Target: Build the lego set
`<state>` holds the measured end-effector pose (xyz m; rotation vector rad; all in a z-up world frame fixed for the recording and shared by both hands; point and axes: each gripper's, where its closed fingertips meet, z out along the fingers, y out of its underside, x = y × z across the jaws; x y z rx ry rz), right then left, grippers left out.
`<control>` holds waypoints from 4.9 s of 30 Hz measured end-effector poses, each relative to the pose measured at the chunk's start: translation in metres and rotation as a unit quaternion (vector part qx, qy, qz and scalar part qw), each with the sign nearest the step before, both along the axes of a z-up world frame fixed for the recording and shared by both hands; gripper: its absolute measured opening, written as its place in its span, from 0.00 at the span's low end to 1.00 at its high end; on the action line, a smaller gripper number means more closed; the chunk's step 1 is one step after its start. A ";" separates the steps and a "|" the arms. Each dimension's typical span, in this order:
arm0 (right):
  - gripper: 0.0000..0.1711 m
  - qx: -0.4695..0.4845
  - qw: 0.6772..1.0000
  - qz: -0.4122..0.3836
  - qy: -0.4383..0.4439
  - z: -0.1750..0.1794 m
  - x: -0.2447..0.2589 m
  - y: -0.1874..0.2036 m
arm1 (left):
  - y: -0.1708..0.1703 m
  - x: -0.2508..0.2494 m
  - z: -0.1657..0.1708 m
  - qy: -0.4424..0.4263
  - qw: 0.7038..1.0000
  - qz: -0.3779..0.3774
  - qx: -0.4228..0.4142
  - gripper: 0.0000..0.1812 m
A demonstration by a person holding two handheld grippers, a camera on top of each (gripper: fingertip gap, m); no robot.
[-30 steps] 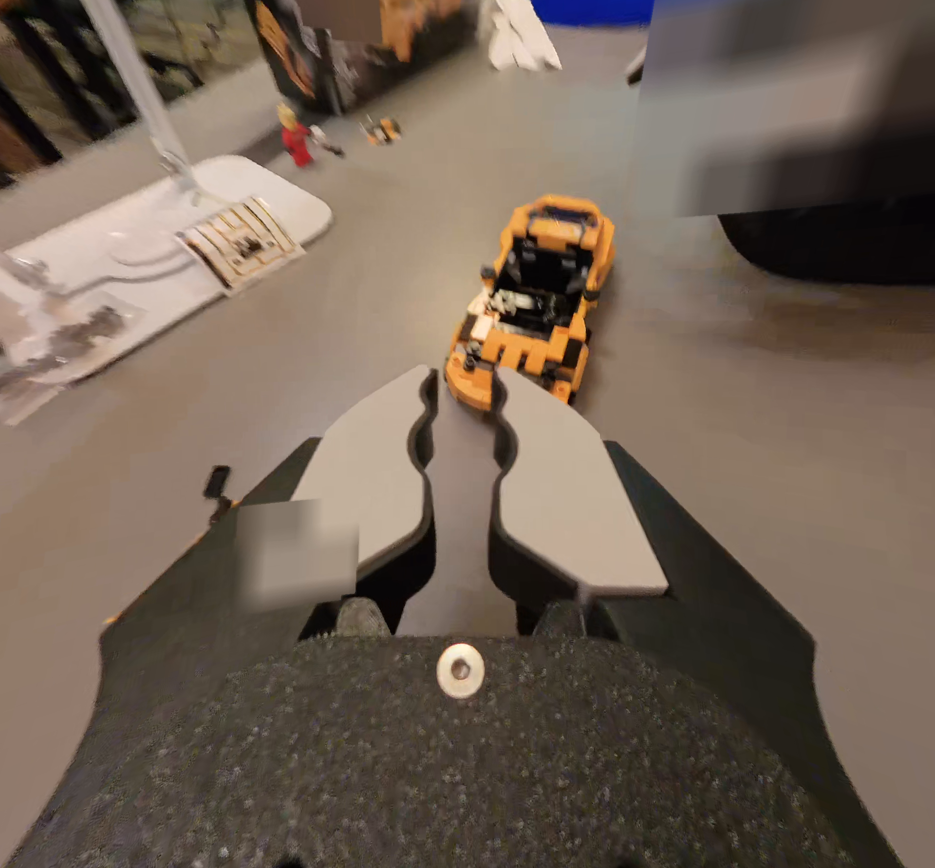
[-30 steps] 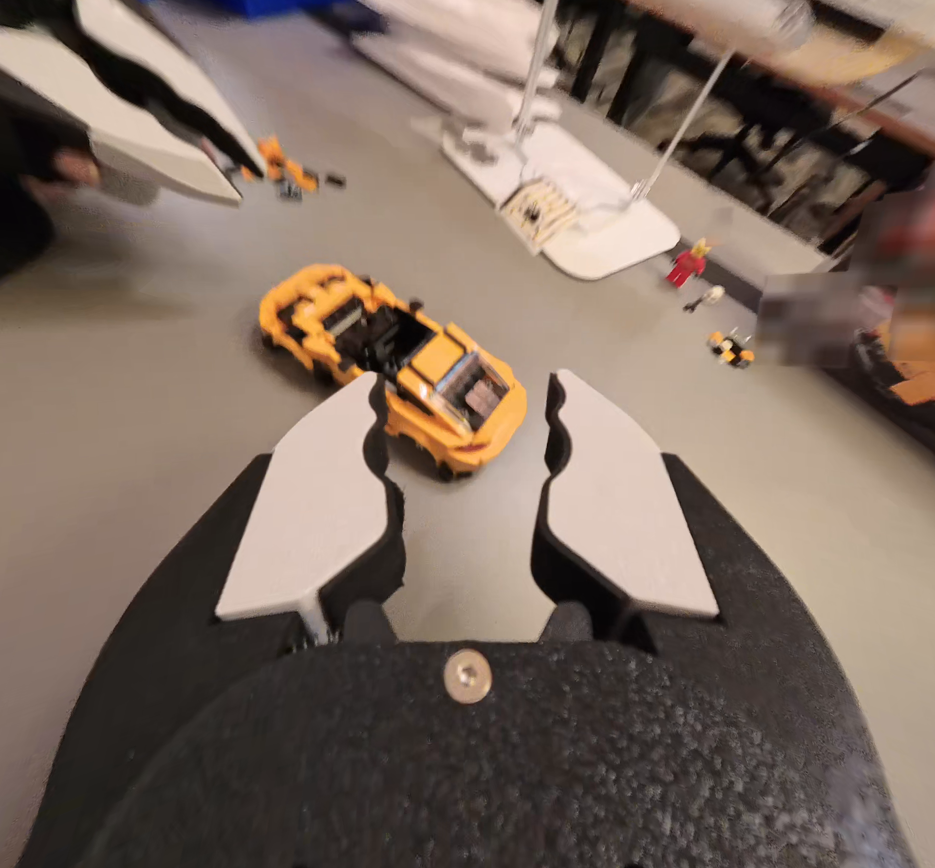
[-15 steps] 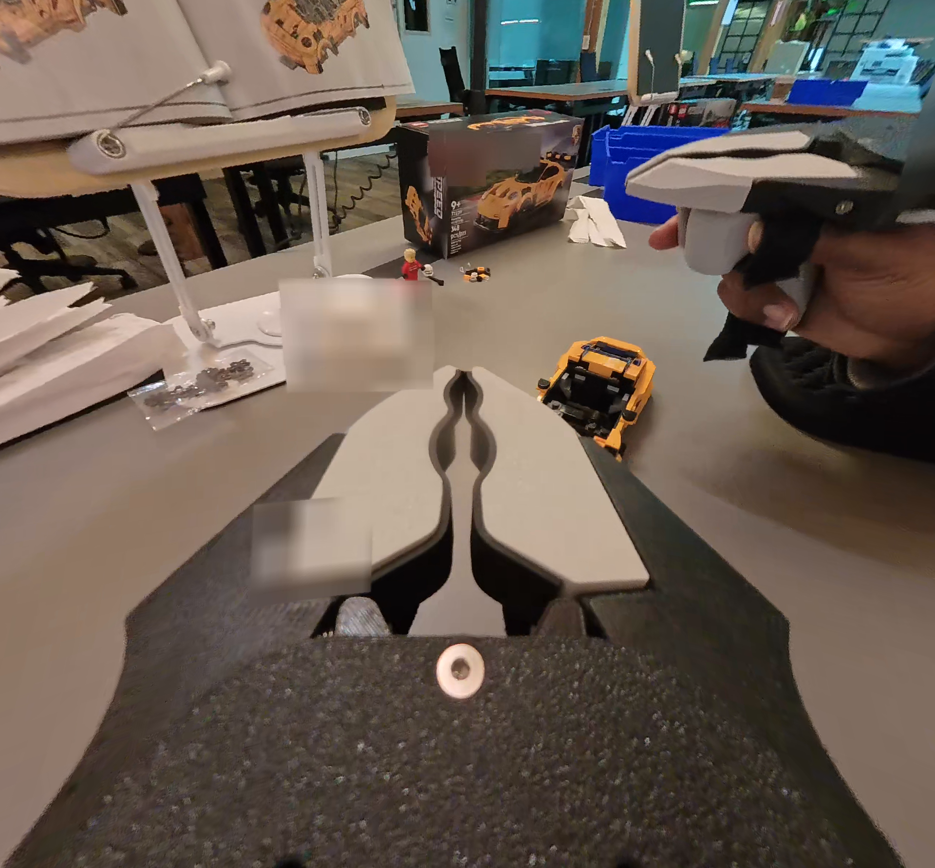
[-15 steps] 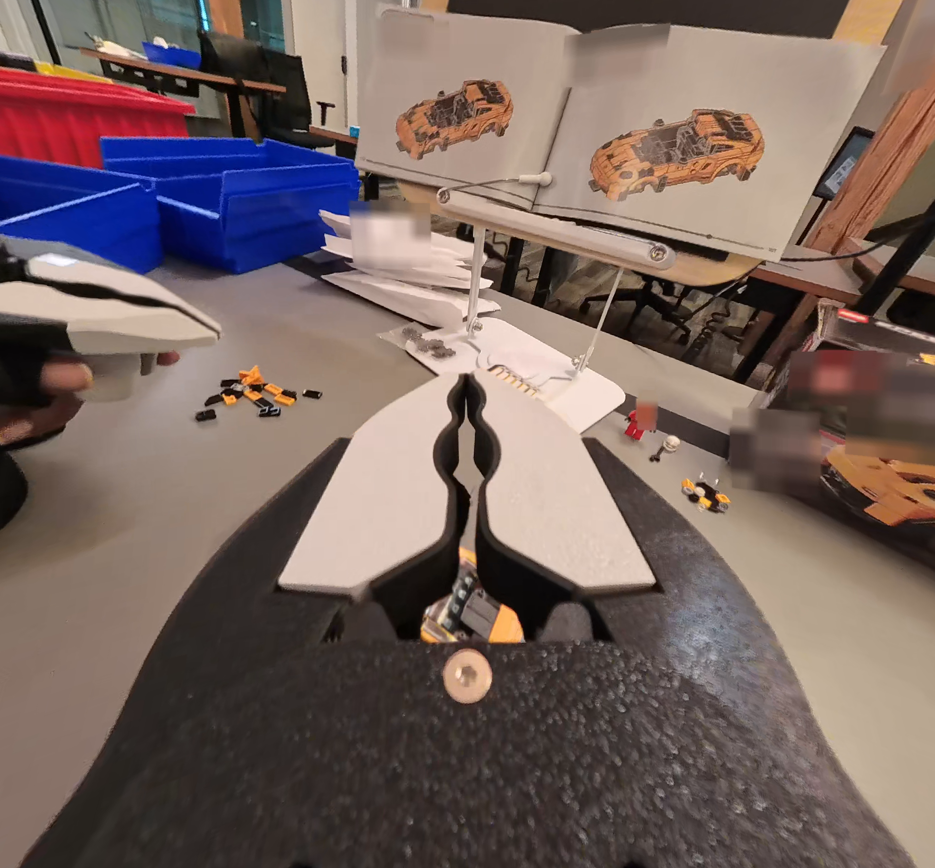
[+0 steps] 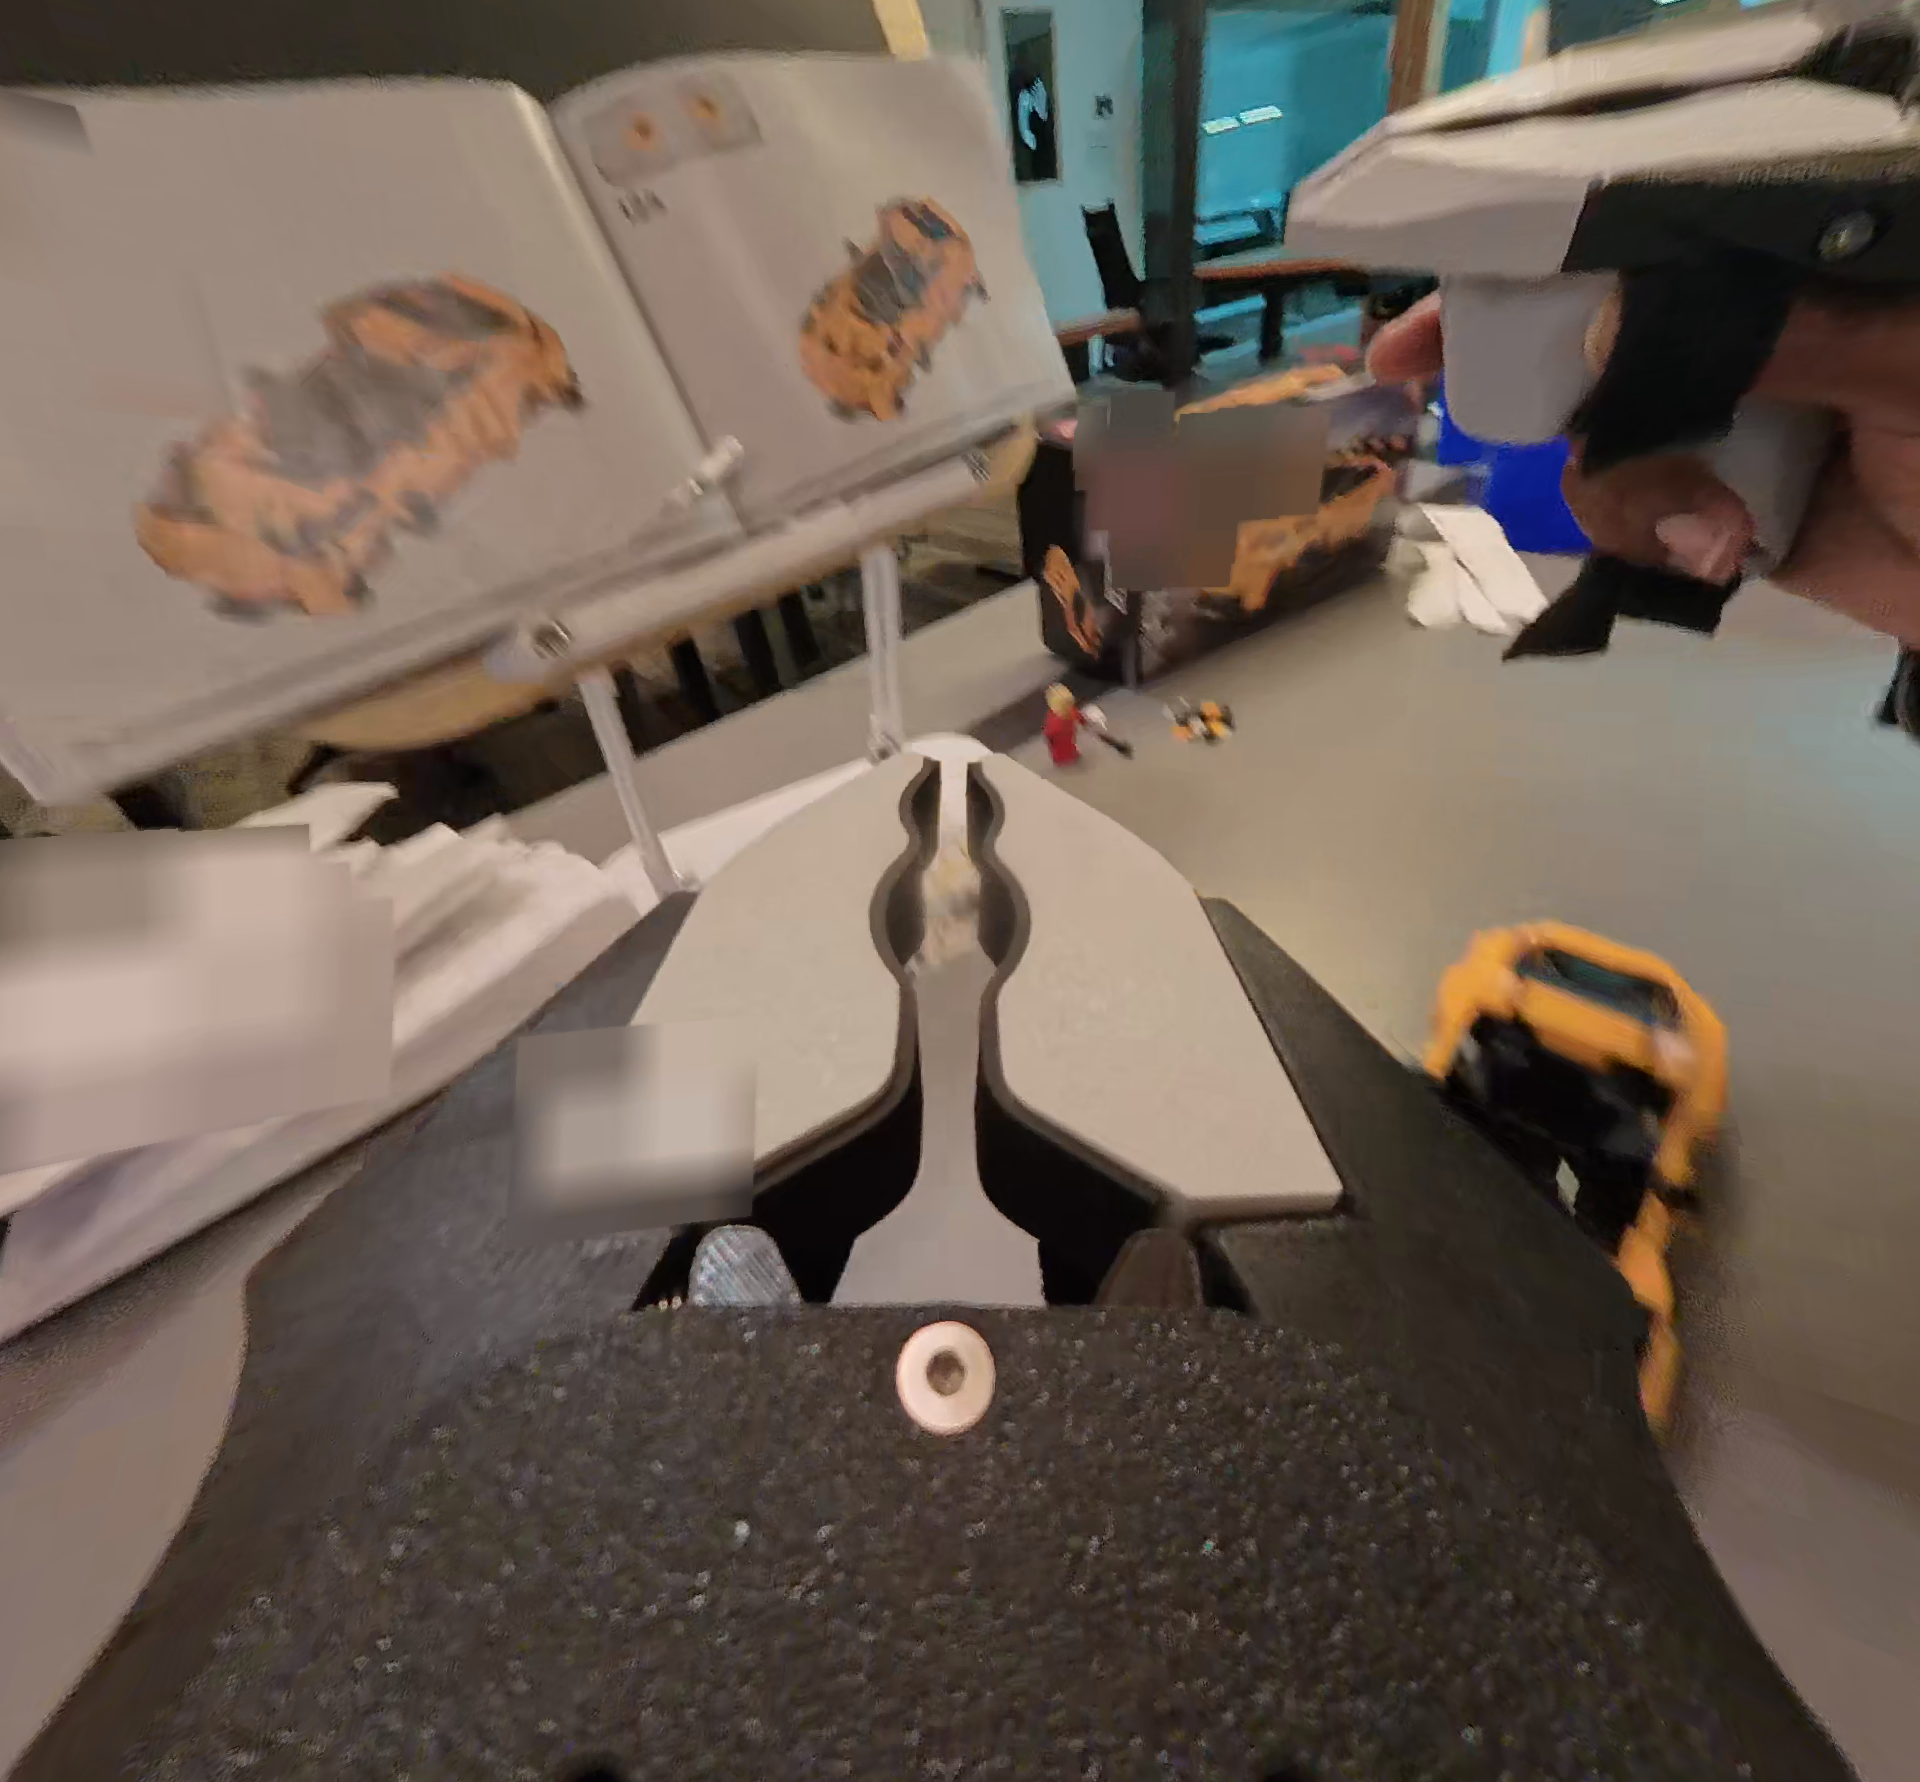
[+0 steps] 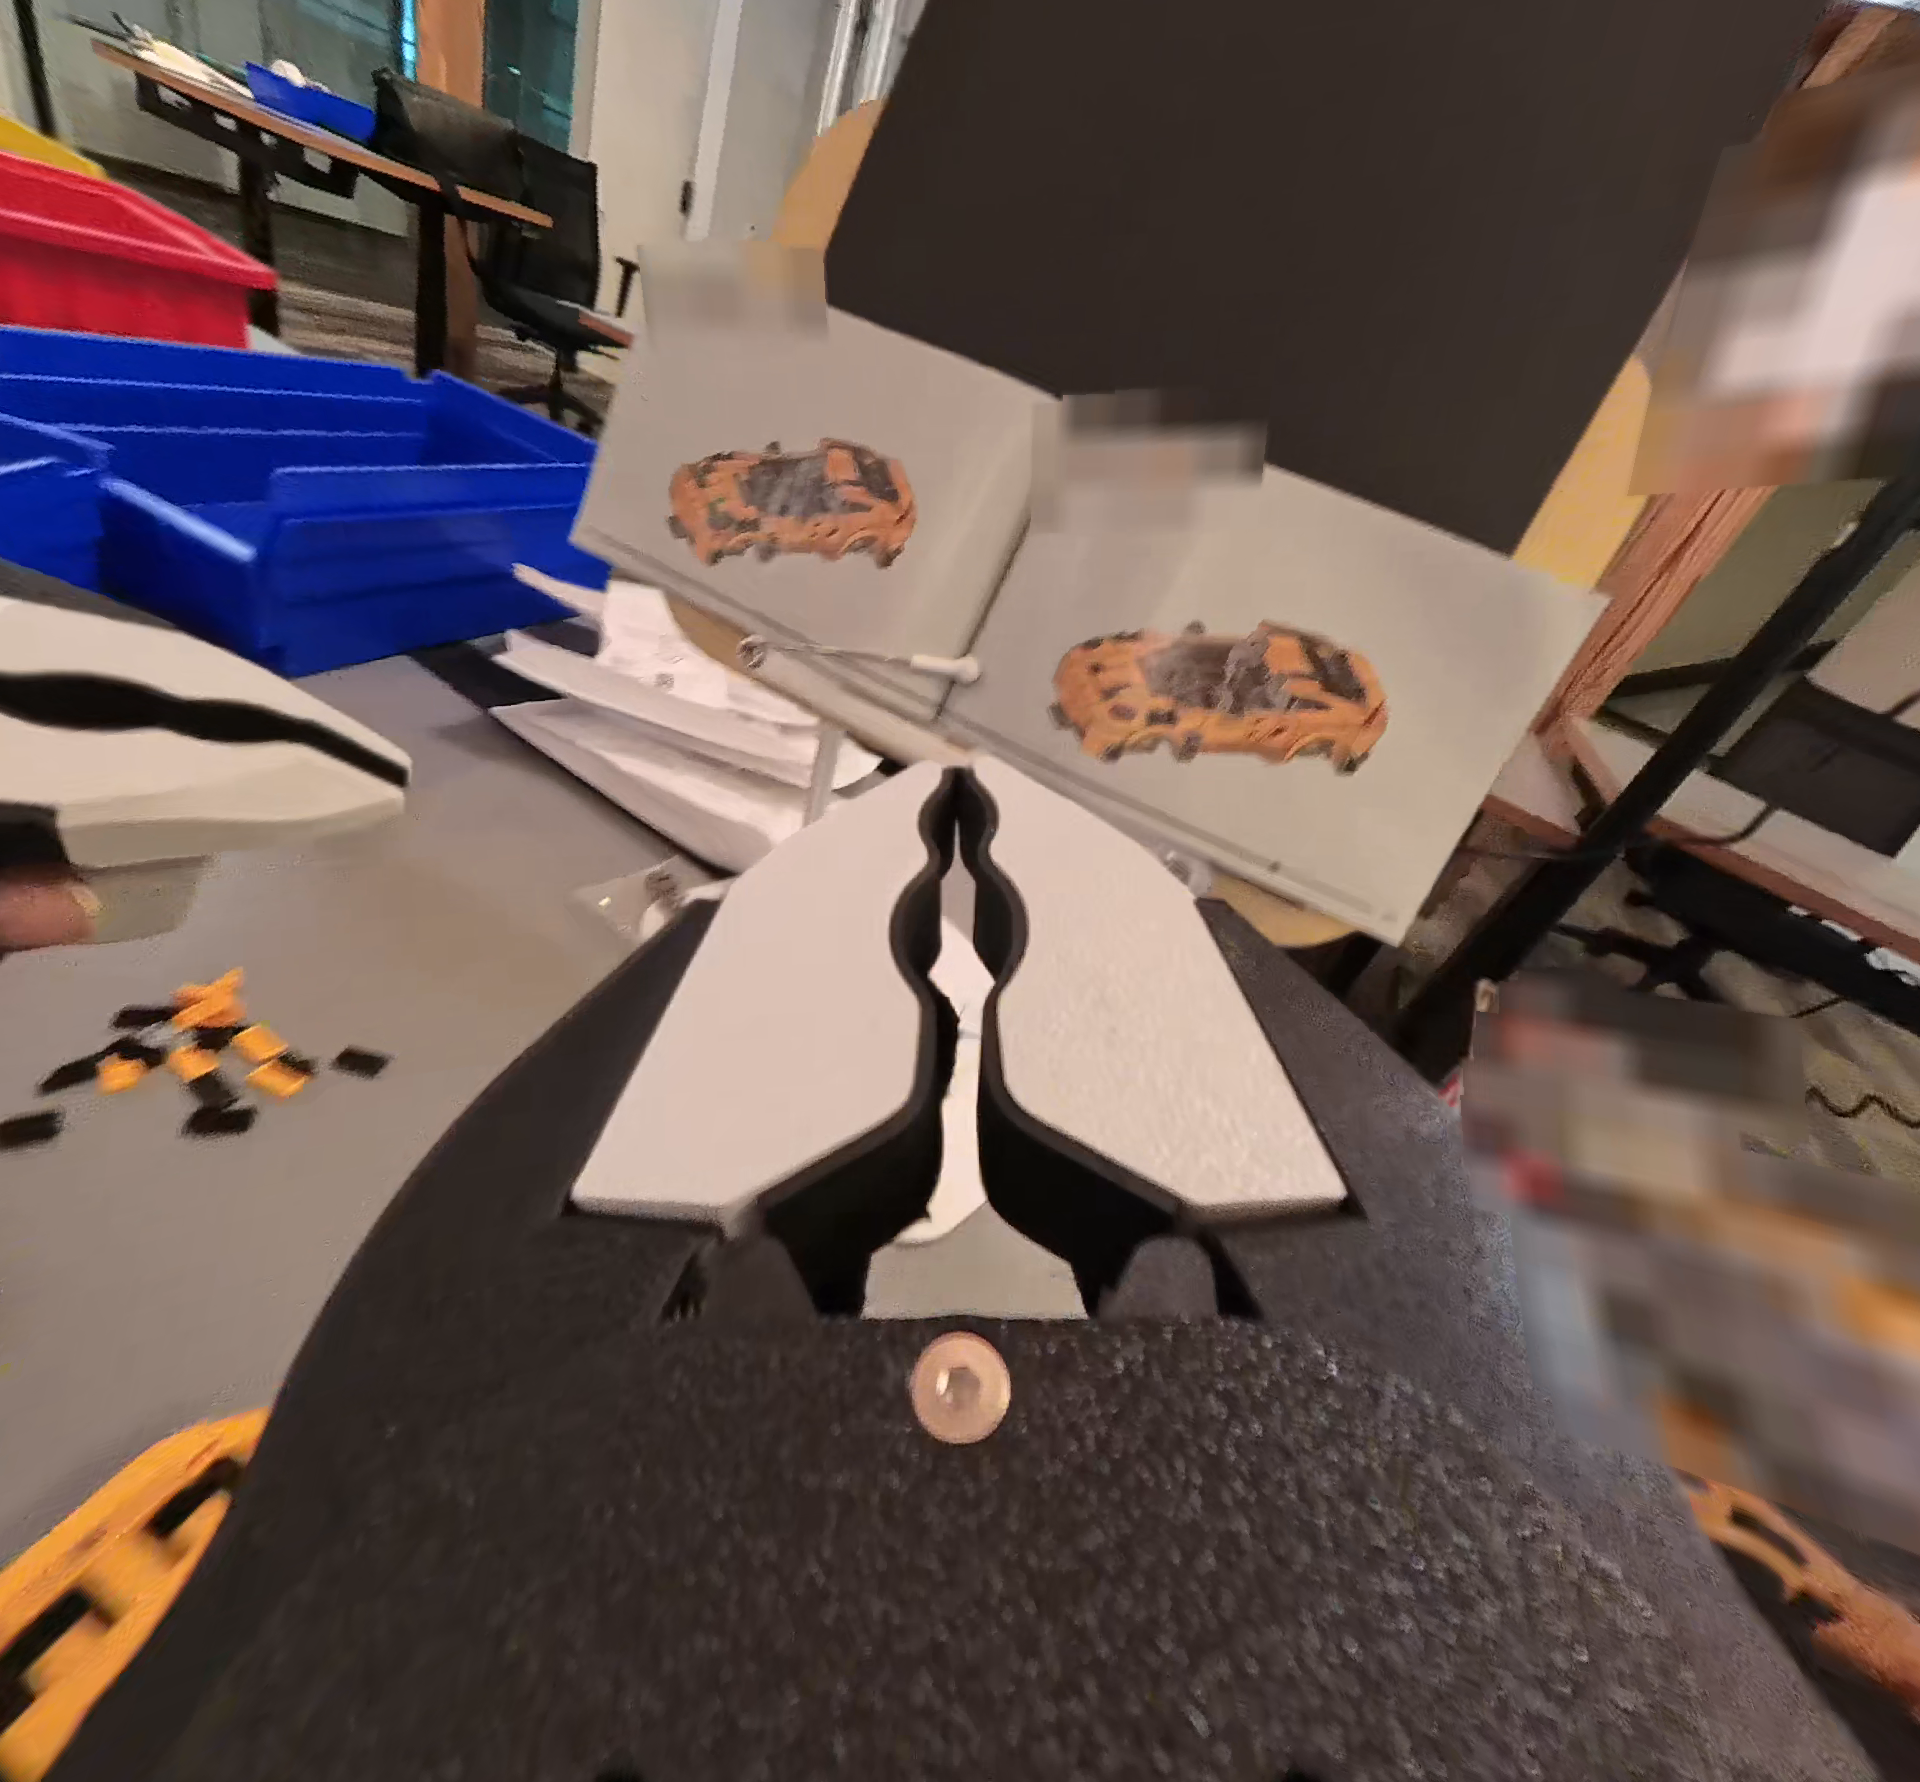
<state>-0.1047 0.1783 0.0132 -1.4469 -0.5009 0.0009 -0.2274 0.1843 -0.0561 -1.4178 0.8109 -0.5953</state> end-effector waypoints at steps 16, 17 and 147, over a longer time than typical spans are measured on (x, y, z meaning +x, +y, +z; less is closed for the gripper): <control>0.00 -0.023 0.998 -0.032 0.055 -0.026 0.023 0.085 | 0.061 -0.011 0.029 -0.099 0.992 0.082 -0.003 0.00; 0.00 -0.019 0.998 -0.036 0.047 -0.026 0.024 0.085 | 0.061 -0.009 0.023 -0.091 0.992 0.083 -0.005 0.00; 0.03 0.005 0.788 0.450 -0.421 -0.181 -0.110 -0.172 | -0.173 -0.006 -0.115 0.234 0.881 -0.336 -0.238 0.18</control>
